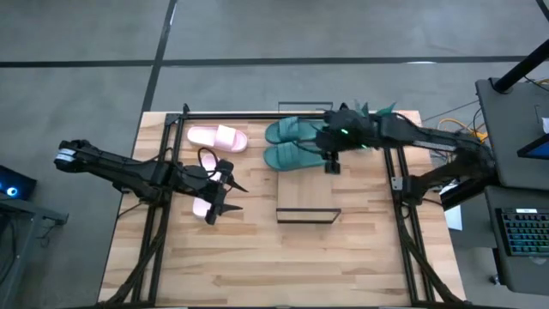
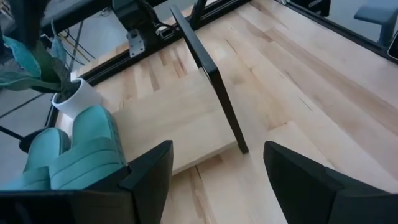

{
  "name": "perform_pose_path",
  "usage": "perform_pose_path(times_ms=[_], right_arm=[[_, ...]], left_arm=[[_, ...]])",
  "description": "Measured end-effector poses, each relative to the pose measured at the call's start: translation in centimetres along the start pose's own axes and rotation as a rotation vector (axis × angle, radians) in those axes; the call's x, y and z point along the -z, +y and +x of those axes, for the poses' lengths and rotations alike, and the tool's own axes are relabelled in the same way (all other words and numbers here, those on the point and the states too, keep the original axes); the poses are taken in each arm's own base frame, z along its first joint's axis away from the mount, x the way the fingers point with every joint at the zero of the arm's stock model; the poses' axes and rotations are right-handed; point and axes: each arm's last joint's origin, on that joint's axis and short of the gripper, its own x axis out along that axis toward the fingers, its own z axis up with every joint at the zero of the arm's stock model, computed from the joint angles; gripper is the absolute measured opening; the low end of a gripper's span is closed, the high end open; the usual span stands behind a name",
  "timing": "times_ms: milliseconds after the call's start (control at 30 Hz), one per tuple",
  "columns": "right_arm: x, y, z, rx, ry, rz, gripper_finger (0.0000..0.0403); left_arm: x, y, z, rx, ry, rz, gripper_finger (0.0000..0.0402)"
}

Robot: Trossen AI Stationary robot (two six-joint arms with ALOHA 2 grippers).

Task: Pick and place slides into the shelf
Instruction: Put the bottom pink slipper on the shelf

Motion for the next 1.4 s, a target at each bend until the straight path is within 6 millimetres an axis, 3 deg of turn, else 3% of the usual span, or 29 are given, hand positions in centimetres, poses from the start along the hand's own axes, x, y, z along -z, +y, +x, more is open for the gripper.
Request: perform_pose_path(times_ms=[133,267,567,700,967,1233,1400], right_arm=[[0.3,2.9,-3.0,0.027,-0.213,-0.04,0.0144],[1.8,5.4,-4.3,0.044,-0.451,-0.054,0.0143],[6.6,8.8,-2.4,-0.002,-0.67,-0.058,0.0142],[8.0,9.5,-1.0,-0.006,-0.696,-0.048,0.0142],[9.8,10.3,1.3,-0.018,-0.628,-0.07,0.0142],[9.4,10.2,1.1,-0.01,-0.647,-0.08,0.0142],[9.4,10.2,1.1,-0.008,-0.646,-0.087,0.0142]], left_arm=[[0.0,0.0,0.0,-0.001,-0.002,-0.024,0.0235],[-0.2,0.1,0.0,-0.01,-0.019,-0.025,0.0235],[-0.2,0.8,-0.3,-0.205,0.065,-0.116,0.0235],[0.8,0.5,-0.6,-0.199,0.205,-0.21,0.0235],[3.5,0.0,-1.4,-0.362,0.508,-0.326,0.0235],[5.4,-0.7,-1.1,-0.397,0.719,-0.438,0.0235],[6.8,-1.3,0.1,-0.39,0.883,-0.4,0.0235]])
